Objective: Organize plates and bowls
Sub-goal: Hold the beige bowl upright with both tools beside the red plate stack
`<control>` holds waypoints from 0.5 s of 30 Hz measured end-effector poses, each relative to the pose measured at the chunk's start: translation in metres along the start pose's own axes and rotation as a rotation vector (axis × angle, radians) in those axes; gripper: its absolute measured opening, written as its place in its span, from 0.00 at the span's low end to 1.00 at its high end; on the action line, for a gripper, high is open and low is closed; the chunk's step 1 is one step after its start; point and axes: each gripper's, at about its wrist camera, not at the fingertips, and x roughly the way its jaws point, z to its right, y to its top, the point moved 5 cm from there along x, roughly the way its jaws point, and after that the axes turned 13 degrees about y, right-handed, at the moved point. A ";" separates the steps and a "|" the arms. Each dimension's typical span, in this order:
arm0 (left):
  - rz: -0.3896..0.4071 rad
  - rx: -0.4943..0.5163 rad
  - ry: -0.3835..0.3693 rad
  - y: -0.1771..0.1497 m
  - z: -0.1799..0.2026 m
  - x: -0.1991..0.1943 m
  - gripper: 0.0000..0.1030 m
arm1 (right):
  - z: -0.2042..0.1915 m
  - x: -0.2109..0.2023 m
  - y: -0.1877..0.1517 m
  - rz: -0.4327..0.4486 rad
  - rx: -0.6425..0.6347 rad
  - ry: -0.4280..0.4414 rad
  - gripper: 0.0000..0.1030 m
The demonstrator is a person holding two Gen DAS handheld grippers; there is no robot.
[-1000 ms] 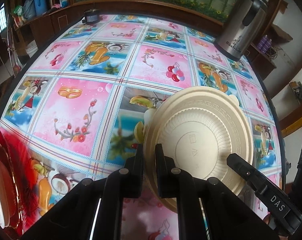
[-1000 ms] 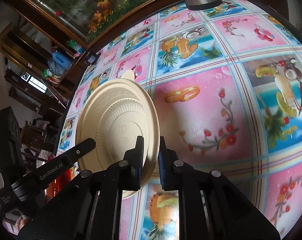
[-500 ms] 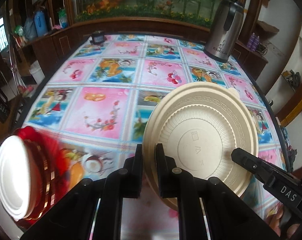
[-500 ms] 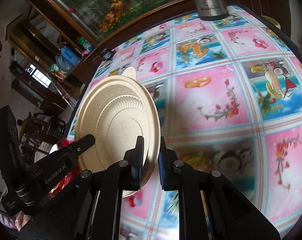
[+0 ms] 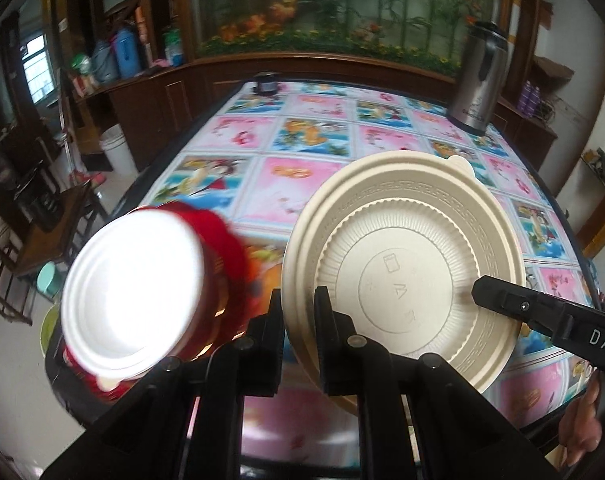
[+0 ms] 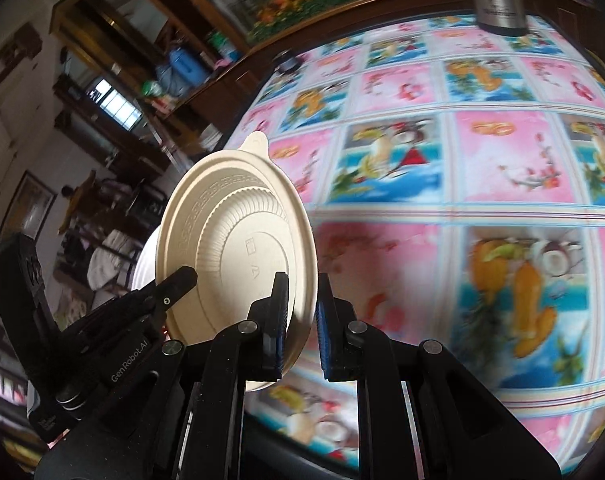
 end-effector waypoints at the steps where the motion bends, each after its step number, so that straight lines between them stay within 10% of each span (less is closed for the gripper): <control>1: -0.002 -0.010 0.006 -0.002 -0.006 0.000 0.12 | -0.005 0.004 -0.002 -0.009 -0.007 0.005 0.12; 15: 0.003 -0.120 0.078 -0.014 -0.075 0.007 0.13 | -0.067 0.056 -0.021 -0.113 -0.104 0.034 0.12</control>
